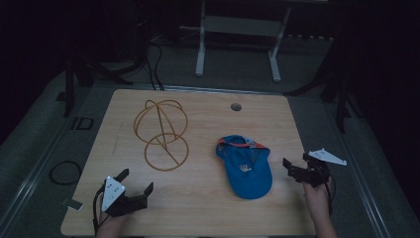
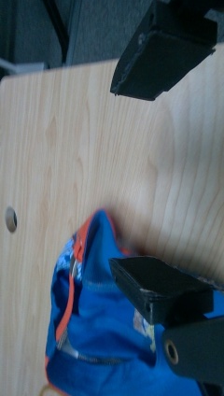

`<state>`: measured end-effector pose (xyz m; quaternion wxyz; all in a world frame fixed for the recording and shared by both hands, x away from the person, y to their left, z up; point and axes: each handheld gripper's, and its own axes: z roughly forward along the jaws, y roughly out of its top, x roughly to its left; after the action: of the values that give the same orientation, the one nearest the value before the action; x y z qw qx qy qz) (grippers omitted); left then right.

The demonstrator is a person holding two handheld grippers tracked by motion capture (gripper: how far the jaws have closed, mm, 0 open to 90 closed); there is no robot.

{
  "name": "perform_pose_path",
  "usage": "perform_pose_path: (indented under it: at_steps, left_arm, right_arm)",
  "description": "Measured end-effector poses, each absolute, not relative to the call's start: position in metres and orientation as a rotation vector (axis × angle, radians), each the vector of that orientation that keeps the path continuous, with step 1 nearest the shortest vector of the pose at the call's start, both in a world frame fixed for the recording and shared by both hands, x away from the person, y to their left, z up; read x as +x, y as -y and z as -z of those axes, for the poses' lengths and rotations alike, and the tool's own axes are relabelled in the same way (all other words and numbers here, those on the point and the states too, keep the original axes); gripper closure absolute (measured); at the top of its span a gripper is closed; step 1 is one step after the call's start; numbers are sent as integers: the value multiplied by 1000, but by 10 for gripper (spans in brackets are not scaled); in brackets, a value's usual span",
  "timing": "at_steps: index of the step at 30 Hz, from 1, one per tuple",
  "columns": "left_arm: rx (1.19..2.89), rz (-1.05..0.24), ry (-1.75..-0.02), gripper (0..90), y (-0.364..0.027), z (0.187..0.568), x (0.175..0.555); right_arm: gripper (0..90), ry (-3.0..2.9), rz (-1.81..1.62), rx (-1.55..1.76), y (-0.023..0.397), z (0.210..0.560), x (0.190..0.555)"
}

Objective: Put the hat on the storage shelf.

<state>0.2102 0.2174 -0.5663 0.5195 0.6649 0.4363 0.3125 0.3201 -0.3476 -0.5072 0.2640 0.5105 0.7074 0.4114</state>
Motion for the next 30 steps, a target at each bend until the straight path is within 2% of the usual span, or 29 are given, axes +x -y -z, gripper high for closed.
perform_pose_path:
  at_steps: [12, 23, 28, 30]
  left_arm:
    - [1675, -631, -997, 38, -214, 559, 206]
    - [1744, -636, -950, 38, -206, 559, 204]
    - [1745, -631, -954, 38, -206, 559, 204]
    - [1749, -632, -951, 38, -206, 558, 204]
  right_arm:
    - [140, -2097, -1170, 1306, 318, 482, 350]
    - [152, -2183, -1194, 1227, 291, 480, 381]
    - [294, -2263, -1135, 1221, 271, 489, 404]
    - [294, -2271, -1127, 1217, 268, 491, 408]
